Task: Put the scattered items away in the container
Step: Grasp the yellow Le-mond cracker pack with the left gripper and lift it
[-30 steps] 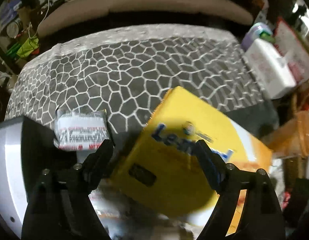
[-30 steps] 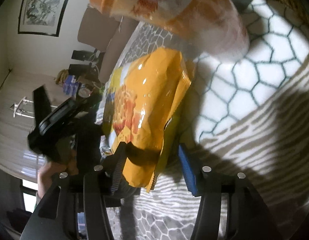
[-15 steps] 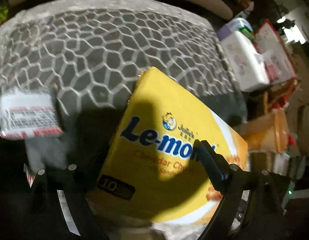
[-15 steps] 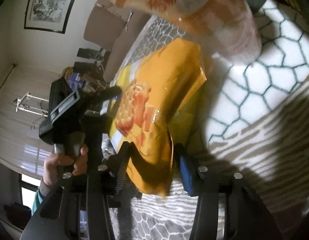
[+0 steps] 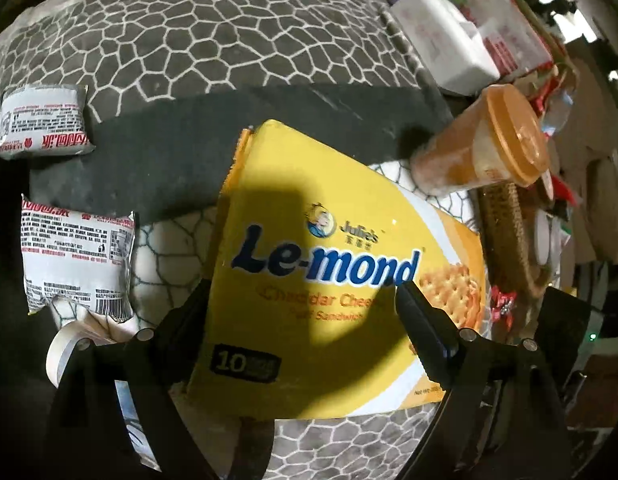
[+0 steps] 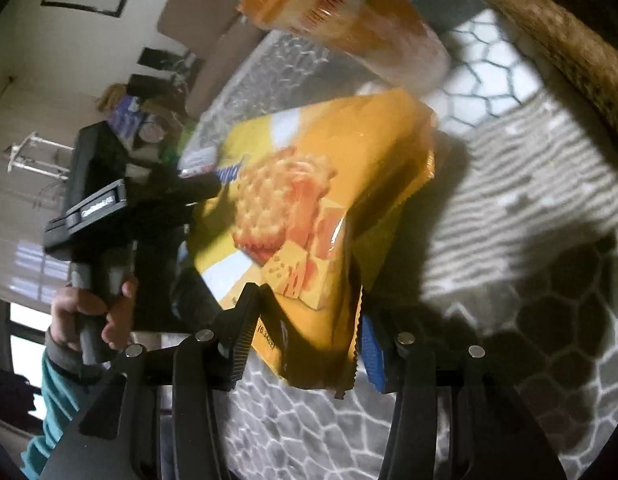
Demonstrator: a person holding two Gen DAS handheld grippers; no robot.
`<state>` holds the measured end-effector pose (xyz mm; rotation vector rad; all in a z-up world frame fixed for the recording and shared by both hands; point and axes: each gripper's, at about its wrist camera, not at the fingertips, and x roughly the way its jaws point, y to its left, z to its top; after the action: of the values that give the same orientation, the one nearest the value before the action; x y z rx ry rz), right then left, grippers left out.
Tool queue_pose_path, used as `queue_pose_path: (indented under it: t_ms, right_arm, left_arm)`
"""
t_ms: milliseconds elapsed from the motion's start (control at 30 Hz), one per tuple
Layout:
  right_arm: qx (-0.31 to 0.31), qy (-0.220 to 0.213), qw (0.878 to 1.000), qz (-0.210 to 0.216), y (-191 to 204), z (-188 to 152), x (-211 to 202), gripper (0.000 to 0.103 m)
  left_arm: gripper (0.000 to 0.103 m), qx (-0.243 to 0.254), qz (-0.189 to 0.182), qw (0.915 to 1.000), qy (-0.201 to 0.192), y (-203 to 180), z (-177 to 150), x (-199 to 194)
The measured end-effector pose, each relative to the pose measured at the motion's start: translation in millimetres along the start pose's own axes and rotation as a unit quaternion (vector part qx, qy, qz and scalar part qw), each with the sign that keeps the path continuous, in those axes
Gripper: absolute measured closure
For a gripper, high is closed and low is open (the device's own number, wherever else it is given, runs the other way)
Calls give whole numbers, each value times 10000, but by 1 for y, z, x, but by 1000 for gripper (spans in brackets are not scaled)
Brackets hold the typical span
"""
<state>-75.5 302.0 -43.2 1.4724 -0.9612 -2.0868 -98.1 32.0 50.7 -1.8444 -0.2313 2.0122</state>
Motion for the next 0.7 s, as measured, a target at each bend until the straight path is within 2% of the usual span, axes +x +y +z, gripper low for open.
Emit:
queue_pose_path:
  t_ms: [167,400,500,700]
  right_arm:
    - [93,-350,9993,74,-1,10,1,41]
    - [-66,-504,9987,8,5,13,4,54]
    - [-135,-639,9978,64,3,10,-7,55]
    - [-486,-734,9961,22,30,16,-14,55]
  left_arm:
    - [9,-8,-9,10000,11,4,0,13]
    - [10,241,7,9997,-44,-12,-6,9]
    - [10,167,-159,9997,-126,-12,-12,0]
    - [10,-187,-512,9977,-405,-2,-21,-22]
